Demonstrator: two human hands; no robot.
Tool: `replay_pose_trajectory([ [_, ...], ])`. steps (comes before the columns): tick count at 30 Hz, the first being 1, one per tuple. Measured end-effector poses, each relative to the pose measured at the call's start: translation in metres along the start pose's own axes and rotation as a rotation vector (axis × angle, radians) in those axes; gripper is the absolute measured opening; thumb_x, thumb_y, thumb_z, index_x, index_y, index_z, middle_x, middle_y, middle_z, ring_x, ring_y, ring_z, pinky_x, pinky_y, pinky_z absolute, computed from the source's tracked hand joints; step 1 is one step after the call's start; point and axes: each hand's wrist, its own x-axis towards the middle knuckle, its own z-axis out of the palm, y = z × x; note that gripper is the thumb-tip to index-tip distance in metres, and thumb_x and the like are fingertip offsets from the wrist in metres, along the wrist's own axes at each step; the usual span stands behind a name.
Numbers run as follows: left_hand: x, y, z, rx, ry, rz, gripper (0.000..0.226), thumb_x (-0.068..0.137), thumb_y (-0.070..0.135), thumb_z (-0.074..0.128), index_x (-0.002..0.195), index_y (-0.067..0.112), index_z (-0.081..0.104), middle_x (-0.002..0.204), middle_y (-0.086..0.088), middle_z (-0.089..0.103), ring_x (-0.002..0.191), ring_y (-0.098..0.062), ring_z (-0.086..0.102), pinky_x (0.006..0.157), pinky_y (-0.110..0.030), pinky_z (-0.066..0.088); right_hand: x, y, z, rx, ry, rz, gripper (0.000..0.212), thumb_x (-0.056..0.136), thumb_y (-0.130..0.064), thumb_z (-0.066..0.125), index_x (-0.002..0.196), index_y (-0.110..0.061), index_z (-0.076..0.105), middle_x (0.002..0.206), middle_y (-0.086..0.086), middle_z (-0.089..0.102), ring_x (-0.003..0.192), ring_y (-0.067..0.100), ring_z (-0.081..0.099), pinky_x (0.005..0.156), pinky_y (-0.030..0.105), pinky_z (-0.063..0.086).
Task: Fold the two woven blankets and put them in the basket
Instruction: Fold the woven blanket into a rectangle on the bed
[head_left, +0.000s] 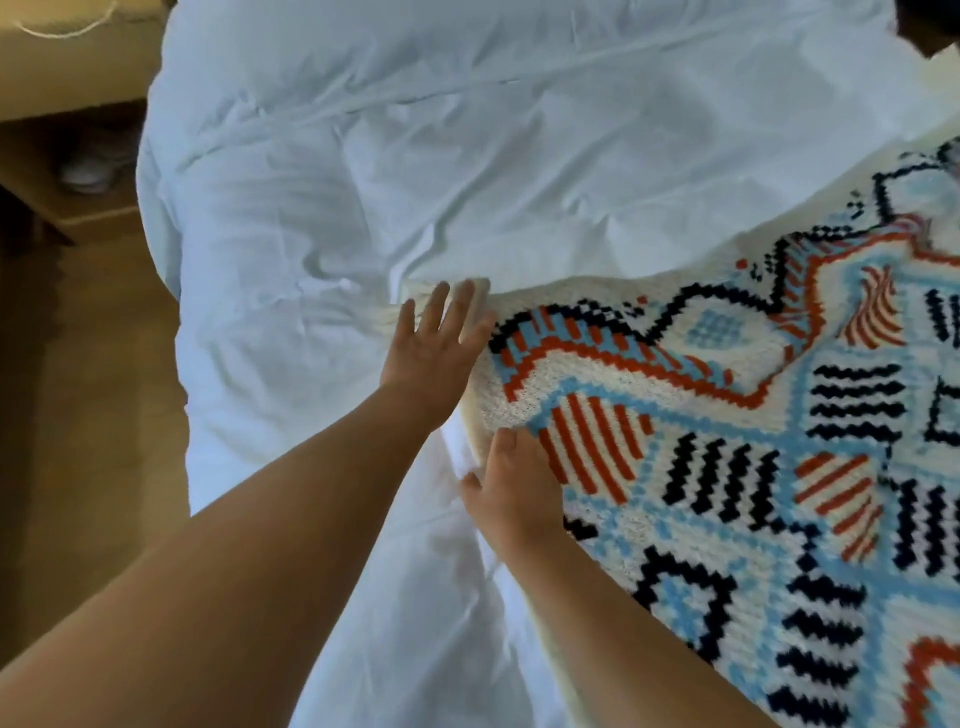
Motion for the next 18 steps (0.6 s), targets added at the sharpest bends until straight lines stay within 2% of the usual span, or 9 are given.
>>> replay_pose_trajectory([
  [2, 0.017, -0.007, 0.005, -0.009, -0.007, 0.013, 0.078, 0.091, 0.009, 0.042, 0.146, 0.022, -0.012, 0.154, -0.012, -0.018, 0.142, -0.032, -0.009, 0.113, -0.049, 0.003, 0.013, 0.001, 0.005, -0.045, -0.011, -0.004, 0.032, 0.088, -0.025, 0.050, 0.112, -0.005, 0.047, 0.113, 0.011, 0.054, 0.103, 0.024, 0.054, 0.082, 0.031, 0.046],
  [3, 0.024, -0.011, 0.007, -0.030, -0.015, 0.008, 0.077, 0.090, 0.009, 0.044, 0.147, 0.022, -0.008, 0.155, -0.013, -0.009, 0.142, -0.033, 0.000, 0.113, -0.050, 0.007, 0.019, 0.001, 0.006, -0.058, -0.014, 0.000, 0.030, 0.088, -0.023, 0.049, 0.112, -0.006, 0.047, 0.113, 0.011, 0.055, 0.101, 0.024, 0.056, 0.079, 0.031, 0.047],
  [5, 0.033, -0.020, 0.012, -0.119, -0.031, -0.032, 0.069, 0.086, 0.006, 0.048, 0.144, 0.018, 0.014, 0.145, -0.015, 0.028, 0.132, -0.032, 0.031, 0.108, -0.049, 0.020, 0.028, 0.002, 0.006, -0.045, -0.002, 0.017, 0.026, 0.088, -0.022, 0.049, 0.110, -0.007, 0.050, 0.110, 0.010, 0.058, 0.097, 0.026, 0.061, 0.070, 0.030, 0.046],
  [7, 0.036, -0.028, 0.017, -0.225, -0.033, -0.062, 0.048, 0.083, 0.005, 0.047, 0.129, 0.013, 0.037, 0.119, -0.011, 0.050, 0.111, -0.029, 0.047, 0.097, -0.044, 0.031, 0.033, -0.004, 0.008, -0.001, -0.009, 0.018, 0.022, 0.086, -0.019, 0.048, 0.105, -0.007, 0.053, 0.105, 0.010, 0.060, 0.092, 0.027, 0.062, 0.065, 0.027, 0.038],
  [10, 0.034, -0.036, 0.018, -0.246, -0.003, 0.002, 0.023, 0.081, 0.010, 0.045, 0.103, 0.011, 0.052, 0.097, -0.009, 0.057, 0.091, -0.028, 0.052, 0.077, -0.037, 0.031, 0.035, -0.018, 0.009, 0.093, -0.016, -0.001, 0.005, 0.083, -0.013, 0.047, 0.084, -0.008, 0.049, 0.083, 0.012, 0.055, 0.073, 0.028, 0.053, 0.061, 0.028, 0.028],
  [12, 0.031, -0.053, 0.017, -0.132, 0.075, 0.084, 0.018, 0.081, 0.013, 0.046, 0.097, 0.011, 0.054, 0.092, -0.007, 0.058, 0.087, -0.028, 0.054, 0.073, -0.035, 0.027, 0.029, -0.035, 0.011, 0.156, -0.017, -0.037, 0.013, 0.082, -0.011, 0.048, 0.074, -0.014, 0.039, 0.072, 0.006, 0.043, 0.065, 0.021, 0.041, 0.059, 0.028, 0.026],
  [15, 0.022, -0.103, 0.019, 0.068, 0.154, 0.118, 0.022, 0.084, 0.012, 0.045, 0.103, 0.010, 0.056, 0.097, -0.009, 0.060, 0.092, -0.029, 0.056, 0.081, -0.039, 0.034, 0.016, -0.078, 0.022, 0.257, -0.031, -0.139, 0.016, 0.082, -0.013, 0.049, 0.072, -0.016, 0.037, 0.068, 0.002, 0.041, 0.063, 0.017, 0.039, 0.057, 0.028, 0.029],
  [18, -0.001, -0.145, 0.031, 0.134, 0.177, 0.036, 0.025, 0.082, 0.005, 0.048, 0.104, 0.008, 0.059, 0.098, -0.013, 0.061, 0.095, -0.032, 0.055, 0.090, -0.046, 0.034, 0.012, -0.109, 0.038, 0.344, -0.032, -0.157, 0.010, 0.080, -0.011, 0.048, 0.074, -0.014, 0.041, 0.068, 0.005, 0.041, 0.064, 0.017, 0.036, 0.059, 0.028, 0.025],
])
